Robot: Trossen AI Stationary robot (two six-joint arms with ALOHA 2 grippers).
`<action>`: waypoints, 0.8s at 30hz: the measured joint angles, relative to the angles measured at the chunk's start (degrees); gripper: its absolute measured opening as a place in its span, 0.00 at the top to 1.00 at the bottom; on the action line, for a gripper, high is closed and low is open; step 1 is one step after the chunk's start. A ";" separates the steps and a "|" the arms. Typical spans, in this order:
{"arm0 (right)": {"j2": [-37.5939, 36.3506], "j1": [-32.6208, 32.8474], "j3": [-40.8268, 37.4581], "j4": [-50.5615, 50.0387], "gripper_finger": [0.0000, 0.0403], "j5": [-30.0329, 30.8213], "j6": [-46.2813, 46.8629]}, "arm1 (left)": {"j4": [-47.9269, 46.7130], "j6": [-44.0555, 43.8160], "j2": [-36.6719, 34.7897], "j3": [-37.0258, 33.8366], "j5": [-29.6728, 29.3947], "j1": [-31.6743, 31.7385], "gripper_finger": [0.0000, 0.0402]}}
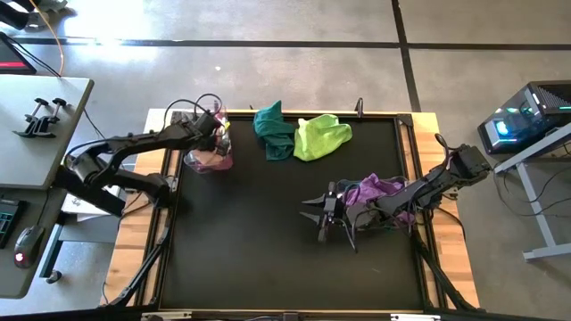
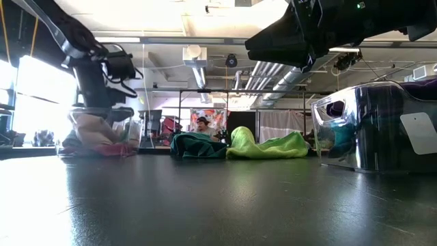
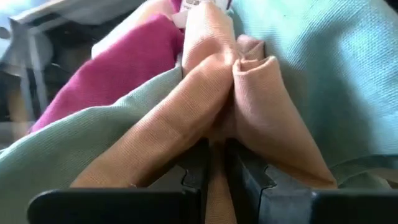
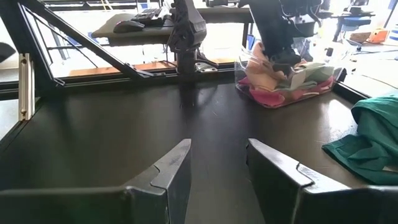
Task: Sort towels by color in basket
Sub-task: Put the orange towel into the left transparent bin, then put the light green towel into the left transparent bin
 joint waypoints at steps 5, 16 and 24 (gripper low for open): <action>0.00 -0.02 0.00 0.02 0.63 0.00 -0.02 | -4.36 1.31 -0.53 2.00 0.96 0.03 0.90; 0.00 -0.35 0.00 -0.75 0.63 0.01 1.68 | -21.69 2.82 -8.15 16.48 0.64 -2.39 0.90; 0.00 -2.90 0.02 -3.72 0.63 0.02 6.91 | -12.17 2.75 -16.98 14.68 4.70 -15.41 0.90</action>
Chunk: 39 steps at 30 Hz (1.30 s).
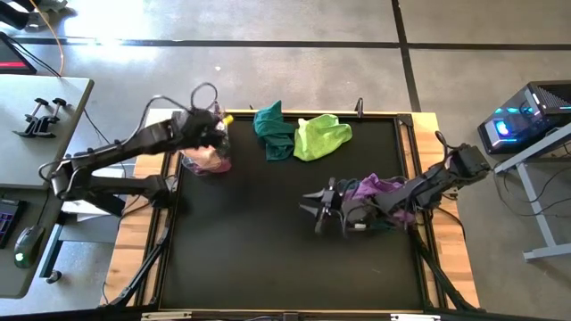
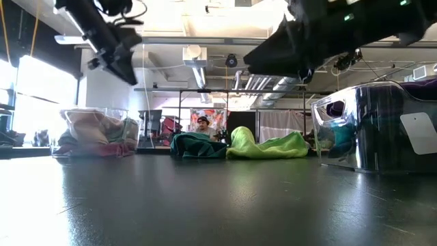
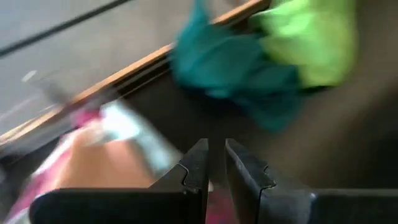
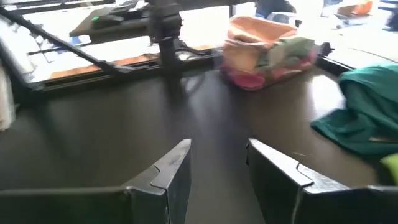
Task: Sort towels by color in basket
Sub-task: Put the light green towel into the left transparent bin
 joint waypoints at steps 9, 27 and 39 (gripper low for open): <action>-3.07 -12.38 3.41 -12.71 0.53 -4.35 -4.84 | 27.95 -5.14 0.15 -13.45 0.04 -21.06 0.90; 14.72 -38.88 22.90 -41.12 0.39 -17.85 -0.50 | 52.54 -12.09 14.28 -21.49 -6.85 -37.48 0.90; 24.42 -39.37 29.11 -47.10 0.75 -20.14 -4.23 | 54.55 -11.48 17.33 -21.46 -7.88 -38.27 0.90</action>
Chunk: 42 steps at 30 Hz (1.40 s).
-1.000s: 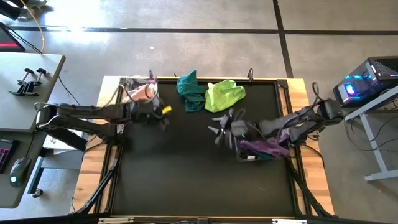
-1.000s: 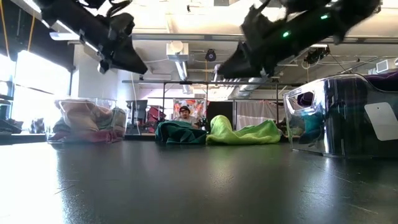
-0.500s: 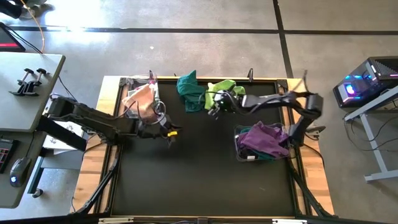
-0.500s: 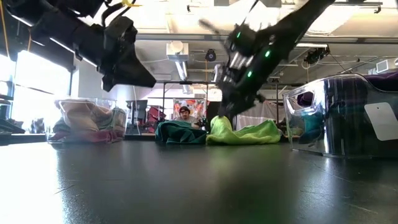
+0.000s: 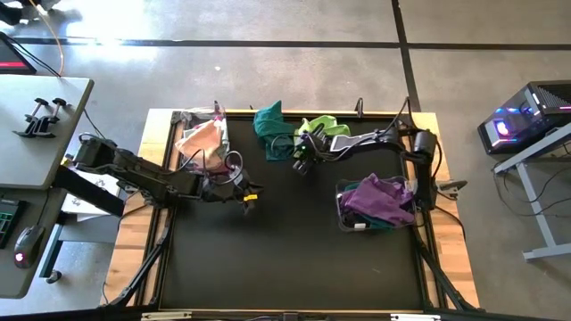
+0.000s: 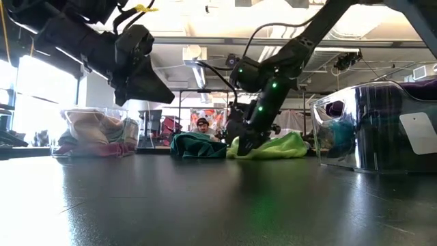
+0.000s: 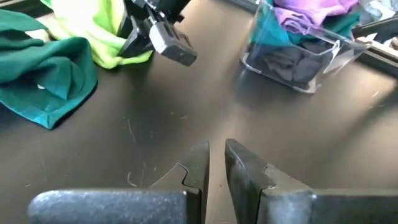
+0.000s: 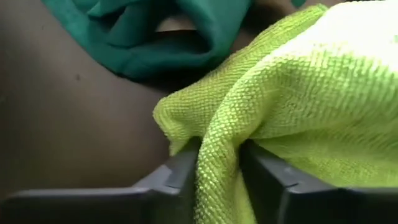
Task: Sort towels by color in basket
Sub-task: Put the light green towel into the left transparent bin
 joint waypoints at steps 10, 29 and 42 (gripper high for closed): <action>-9.17 12.58 -0.57 -2.53 0.96 9.27 1.00 | 4.76 8.95 -0.38 0.00 -9.21 -5.62 0.90; -26.75 35.73 -13.53 23.46 0.98 6.52 -6.14 | 31.37 43.09 3.76 0.07 -14.24 -22.83 0.97; -20.57 36.75 -27.71 54.16 0.98 3.83 -1.11 | 37.68 46.67 19.59 6.15 -3.11 -15.61 0.57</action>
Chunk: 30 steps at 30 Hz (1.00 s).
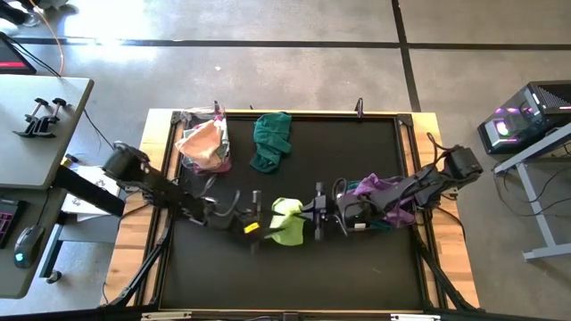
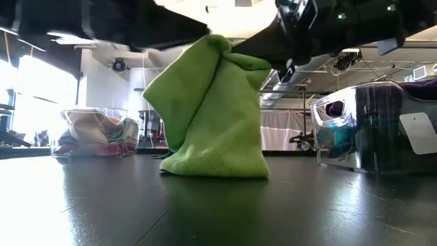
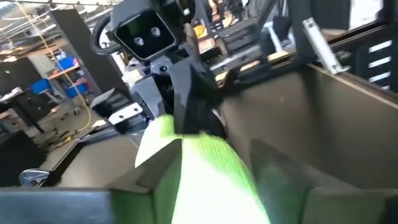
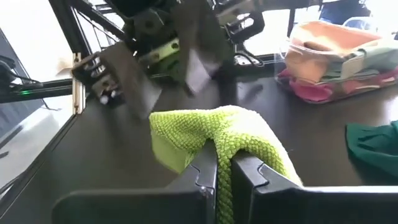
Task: Sort towels by color in basket
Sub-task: Put the light green towel into the left transparent bin
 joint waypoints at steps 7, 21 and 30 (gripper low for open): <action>1.34 0.06 1.60 1.24 0.98 -1.00 -1.15 | 1.41 5.24 9.75 7.30 -2.44 3.63 0.36; 0.37 1.26 1.92 10.12 0.98 -1.42 -4.19 | -0.04 3.86 13.41 9.01 -7.28 4.39 0.48; -1.87 1.26 1.92 4.58 0.87 -1.84 0.16 | -2.97 3.68 11.55 9.01 0.46 3.62 0.96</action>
